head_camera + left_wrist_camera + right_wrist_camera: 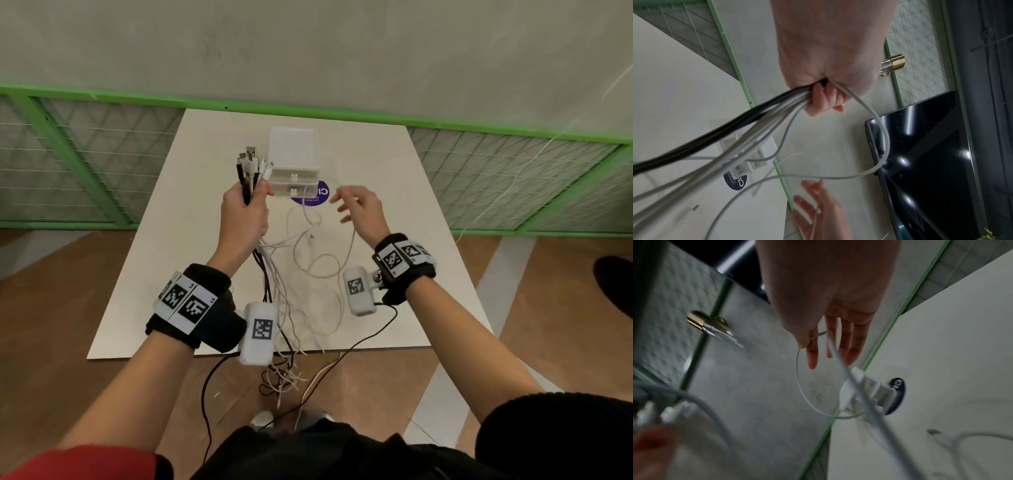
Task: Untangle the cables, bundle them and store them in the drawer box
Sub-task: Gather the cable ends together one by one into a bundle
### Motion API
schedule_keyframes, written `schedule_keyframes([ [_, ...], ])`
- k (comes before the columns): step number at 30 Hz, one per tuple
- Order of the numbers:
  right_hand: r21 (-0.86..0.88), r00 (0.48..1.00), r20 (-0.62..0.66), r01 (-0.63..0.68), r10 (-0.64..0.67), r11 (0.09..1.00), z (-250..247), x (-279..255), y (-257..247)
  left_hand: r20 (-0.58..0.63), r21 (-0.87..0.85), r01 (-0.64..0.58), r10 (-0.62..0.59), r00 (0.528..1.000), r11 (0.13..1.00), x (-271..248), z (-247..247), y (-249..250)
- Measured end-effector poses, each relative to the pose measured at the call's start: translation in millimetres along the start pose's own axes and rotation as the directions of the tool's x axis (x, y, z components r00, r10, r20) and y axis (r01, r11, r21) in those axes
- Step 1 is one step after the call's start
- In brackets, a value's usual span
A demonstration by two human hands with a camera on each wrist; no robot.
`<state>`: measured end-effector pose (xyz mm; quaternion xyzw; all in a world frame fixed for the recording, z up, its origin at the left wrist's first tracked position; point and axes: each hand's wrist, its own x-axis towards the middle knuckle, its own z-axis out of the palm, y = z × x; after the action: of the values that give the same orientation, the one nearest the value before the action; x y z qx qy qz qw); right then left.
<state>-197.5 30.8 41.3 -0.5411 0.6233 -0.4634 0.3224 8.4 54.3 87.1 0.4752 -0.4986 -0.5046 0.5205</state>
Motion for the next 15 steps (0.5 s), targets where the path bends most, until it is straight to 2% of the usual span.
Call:
schedule_keyframes([
  [3, 0.171, 0.998, -0.021, 0.063, -0.060, 0.983, -10, 4, -25, -0.013, 0.003, -0.009, 0.009, 1.000, 1.000, 0, 0, -1],
  [7, 0.271, 0.987, -0.055, 0.159, -0.149, 0.949, -20, 0, -46, -0.003, -0.010, -0.007, 0.007, 1.000, 1.000, 0, 2, -1],
  [9, 0.255, 0.976, -0.104, 0.213, -0.192, 0.943, -25, -6, -52, -0.009, -0.008, -0.011, 0.011, 1.000, 1.000, 0, 2, -2],
  [12, 0.127, 0.944, -0.168, 0.305, -0.283, 0.944, -33, -17, -60, -0.014, -0.007, -0.027, 0.027, 1.000, 1.000, -1, 1, -3],
  [15, 0.179, 0.947, -0.072, 0.321, -0.313, 0.930, -35, -30, -67, 0.039, 0.002, -0.062, 0.062, 0.997, 0.998, -3, 6, 0],
])
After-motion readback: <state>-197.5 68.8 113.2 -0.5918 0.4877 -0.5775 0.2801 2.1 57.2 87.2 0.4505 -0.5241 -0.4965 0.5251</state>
